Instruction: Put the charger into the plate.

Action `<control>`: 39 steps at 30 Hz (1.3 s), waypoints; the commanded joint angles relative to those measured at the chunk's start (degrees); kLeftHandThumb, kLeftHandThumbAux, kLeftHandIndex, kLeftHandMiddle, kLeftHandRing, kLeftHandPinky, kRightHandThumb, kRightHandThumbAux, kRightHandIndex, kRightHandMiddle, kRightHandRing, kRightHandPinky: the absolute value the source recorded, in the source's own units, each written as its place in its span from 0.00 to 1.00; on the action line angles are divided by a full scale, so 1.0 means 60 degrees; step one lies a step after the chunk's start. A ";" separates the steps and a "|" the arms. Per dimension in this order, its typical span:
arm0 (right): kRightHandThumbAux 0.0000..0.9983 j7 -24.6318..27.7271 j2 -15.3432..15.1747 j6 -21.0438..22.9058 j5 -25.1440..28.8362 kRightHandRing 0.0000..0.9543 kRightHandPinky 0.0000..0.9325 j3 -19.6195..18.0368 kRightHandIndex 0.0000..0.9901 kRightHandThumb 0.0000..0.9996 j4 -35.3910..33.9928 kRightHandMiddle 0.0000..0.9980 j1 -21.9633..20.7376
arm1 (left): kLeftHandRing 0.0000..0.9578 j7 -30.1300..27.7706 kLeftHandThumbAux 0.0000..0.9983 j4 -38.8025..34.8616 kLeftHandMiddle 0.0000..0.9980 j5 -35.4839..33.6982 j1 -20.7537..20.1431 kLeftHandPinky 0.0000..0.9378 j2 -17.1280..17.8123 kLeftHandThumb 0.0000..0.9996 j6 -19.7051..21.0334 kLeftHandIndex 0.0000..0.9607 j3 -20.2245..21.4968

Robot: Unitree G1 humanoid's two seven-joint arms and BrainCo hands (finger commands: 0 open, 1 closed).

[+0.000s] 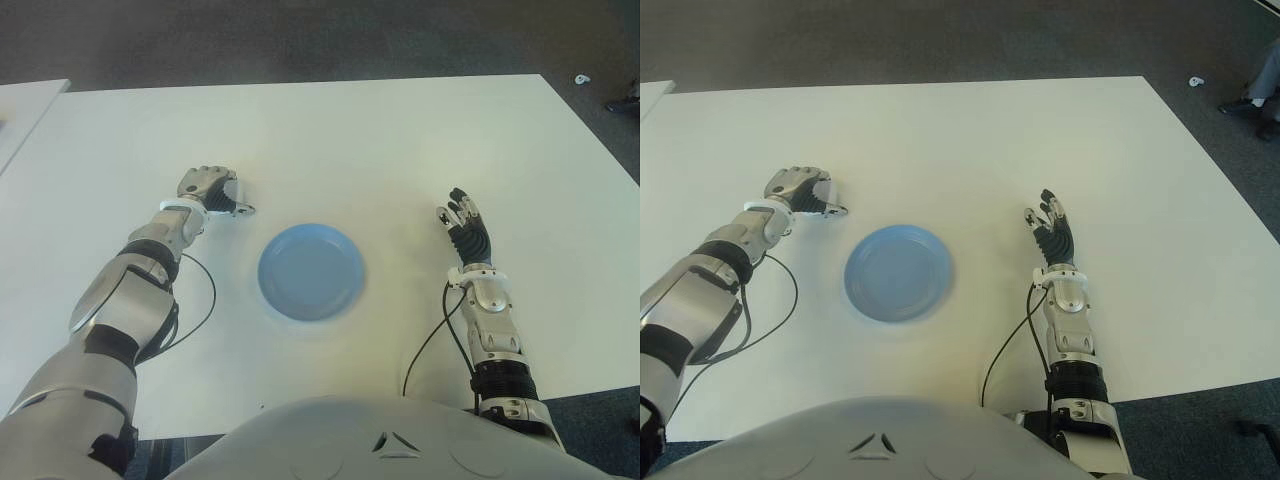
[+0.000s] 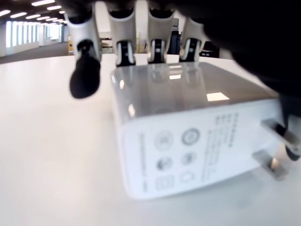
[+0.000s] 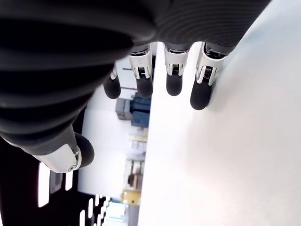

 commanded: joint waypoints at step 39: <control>0.56 0.0133 -0.0063 -0.0318 0.0128 0.04 0.05 -0.0044 0.01 0.00 0.0651 0.06 -0.0150 | 0.90 -0.2205 0.70 -0.1596 0.85 -0.1812 -0.0461 0.91 0.0208 0.70 -0.1547 0.46 0.2050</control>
